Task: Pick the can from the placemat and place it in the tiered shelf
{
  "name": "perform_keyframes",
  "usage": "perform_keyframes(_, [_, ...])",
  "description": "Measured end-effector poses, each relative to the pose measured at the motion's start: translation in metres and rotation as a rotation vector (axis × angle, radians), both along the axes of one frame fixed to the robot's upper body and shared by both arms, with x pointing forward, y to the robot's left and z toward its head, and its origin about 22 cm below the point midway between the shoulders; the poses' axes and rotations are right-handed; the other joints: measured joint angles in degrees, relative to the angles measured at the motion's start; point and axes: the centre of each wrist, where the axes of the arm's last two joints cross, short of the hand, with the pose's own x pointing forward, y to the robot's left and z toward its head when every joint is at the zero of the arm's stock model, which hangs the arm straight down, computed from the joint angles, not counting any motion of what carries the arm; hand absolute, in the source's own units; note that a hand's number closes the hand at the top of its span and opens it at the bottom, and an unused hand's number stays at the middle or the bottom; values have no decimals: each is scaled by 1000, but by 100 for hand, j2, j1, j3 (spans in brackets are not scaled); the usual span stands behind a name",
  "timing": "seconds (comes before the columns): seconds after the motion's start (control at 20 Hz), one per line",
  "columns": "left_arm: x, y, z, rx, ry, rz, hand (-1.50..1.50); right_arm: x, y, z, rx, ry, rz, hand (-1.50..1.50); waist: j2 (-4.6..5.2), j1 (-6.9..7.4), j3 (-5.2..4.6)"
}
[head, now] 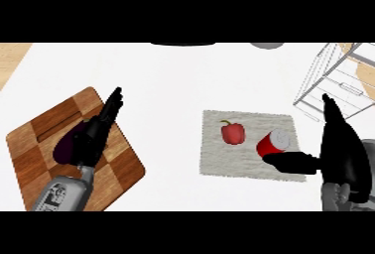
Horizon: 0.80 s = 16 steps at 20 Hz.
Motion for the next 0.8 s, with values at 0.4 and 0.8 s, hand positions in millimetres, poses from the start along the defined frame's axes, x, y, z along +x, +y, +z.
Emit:
perform_keyframes(0.4, [2, -1, -5, -2, 1, 10, 0, 10, 19, -6, 2, 24, -11, -150, -1, -46, 6])
perform_keyframes(0.8, [-1, 1, -3, -4, 2, 6, 0, 23, 23, -13, 5, 68, -52, -150, -2, -45, 11])
